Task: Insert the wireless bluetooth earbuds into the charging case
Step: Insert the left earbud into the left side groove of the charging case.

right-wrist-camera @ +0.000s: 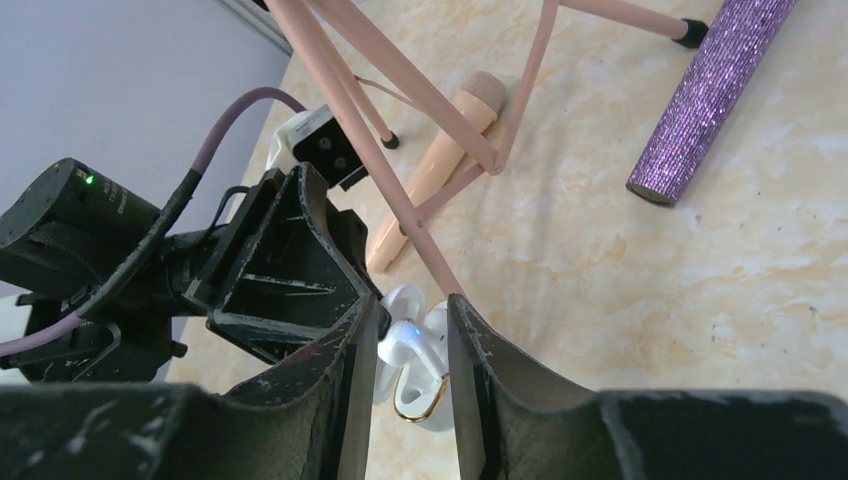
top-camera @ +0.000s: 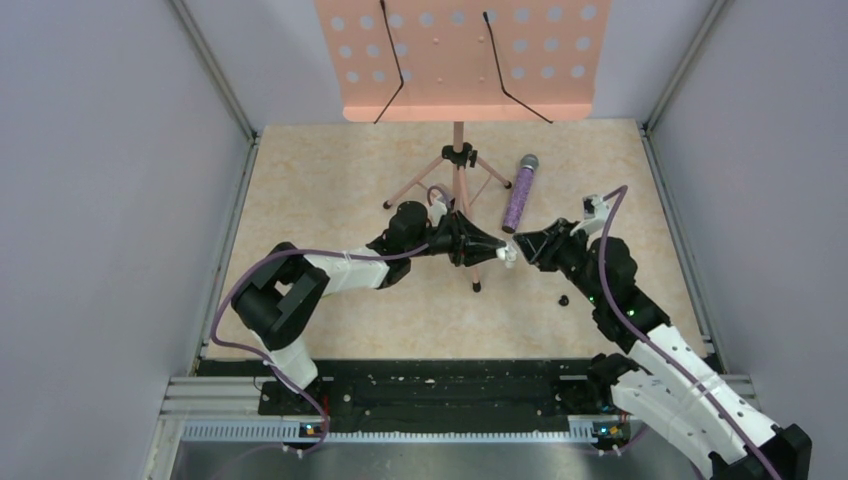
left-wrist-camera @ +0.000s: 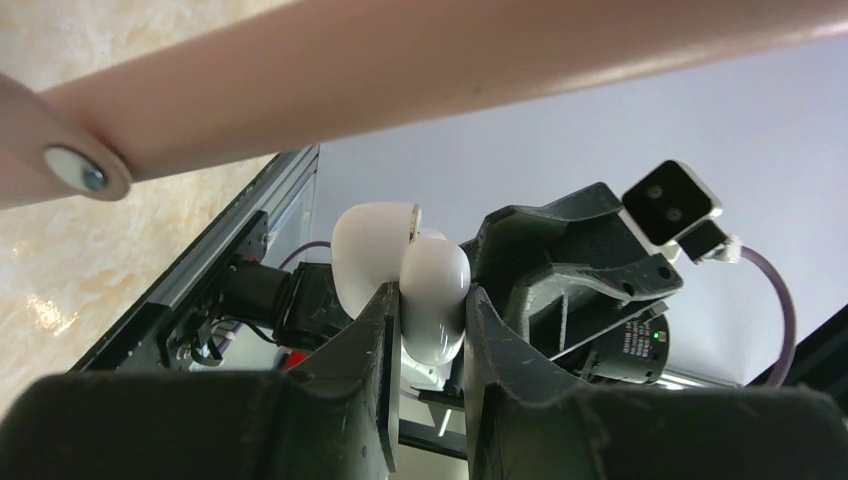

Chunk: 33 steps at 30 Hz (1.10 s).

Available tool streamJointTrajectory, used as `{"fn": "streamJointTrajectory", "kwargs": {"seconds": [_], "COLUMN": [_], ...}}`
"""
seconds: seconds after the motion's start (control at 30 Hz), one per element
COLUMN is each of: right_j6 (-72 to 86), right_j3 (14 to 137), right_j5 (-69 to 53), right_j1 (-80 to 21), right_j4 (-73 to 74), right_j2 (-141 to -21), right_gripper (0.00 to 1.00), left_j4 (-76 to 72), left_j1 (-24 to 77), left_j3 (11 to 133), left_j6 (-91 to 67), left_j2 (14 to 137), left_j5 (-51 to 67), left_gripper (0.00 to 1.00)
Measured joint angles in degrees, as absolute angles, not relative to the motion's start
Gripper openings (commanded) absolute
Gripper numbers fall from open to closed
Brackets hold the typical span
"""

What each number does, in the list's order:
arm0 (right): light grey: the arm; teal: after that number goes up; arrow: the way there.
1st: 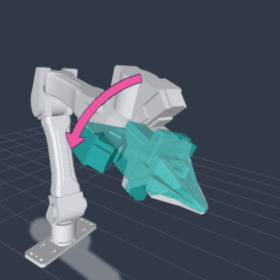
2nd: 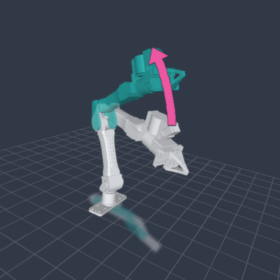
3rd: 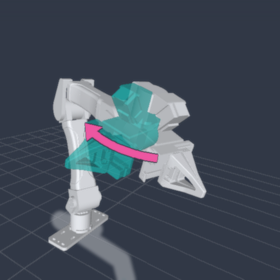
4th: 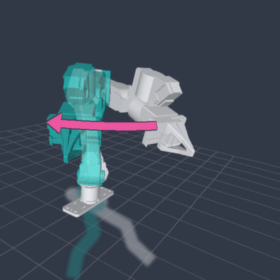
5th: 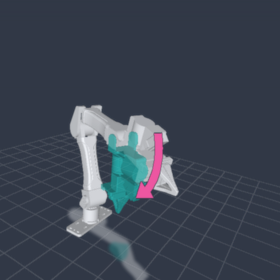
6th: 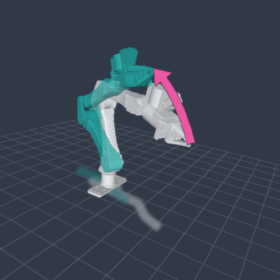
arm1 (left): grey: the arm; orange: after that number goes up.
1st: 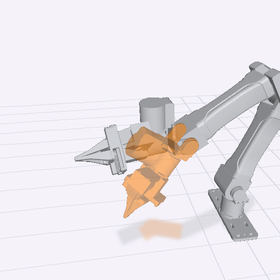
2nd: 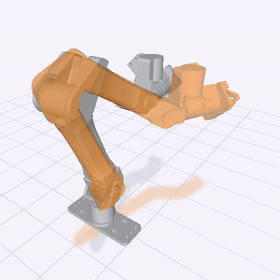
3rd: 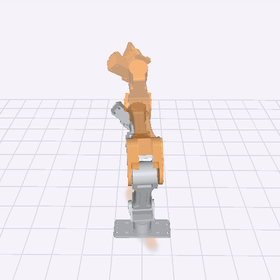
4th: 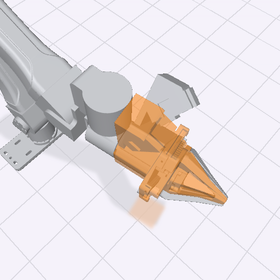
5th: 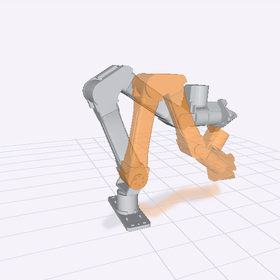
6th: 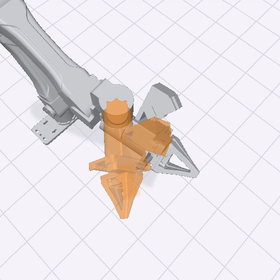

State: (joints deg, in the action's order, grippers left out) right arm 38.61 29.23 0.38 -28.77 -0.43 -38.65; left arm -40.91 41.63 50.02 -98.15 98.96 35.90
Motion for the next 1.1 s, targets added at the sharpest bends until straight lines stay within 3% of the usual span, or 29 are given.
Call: {"fn": "streamJointTrajectory", "kwargs": {"seconds": [0.67, 1.1], "right_j6": [23.5, 14.7], "right_j3": [36.6, 40.9], "right_j5": [-7.4, -11.9], "right_j1": [-28.8, -28.8], "right_j4": [14.2, 21.9], "right_j2": [-39.2, -44.0], "right_gripper": [0.38, 0.35], "left_j4": [-32.7, -27.6], "left_j1": [41.6, 41.6], "left_j3": [52.2, 54.3], "left_j6": [-91.1, -86.6], "left_j2": [99.0, 98.9], "left_j5": [38.2, 41.2], "left_gripper": [0.0, 0.0]}}
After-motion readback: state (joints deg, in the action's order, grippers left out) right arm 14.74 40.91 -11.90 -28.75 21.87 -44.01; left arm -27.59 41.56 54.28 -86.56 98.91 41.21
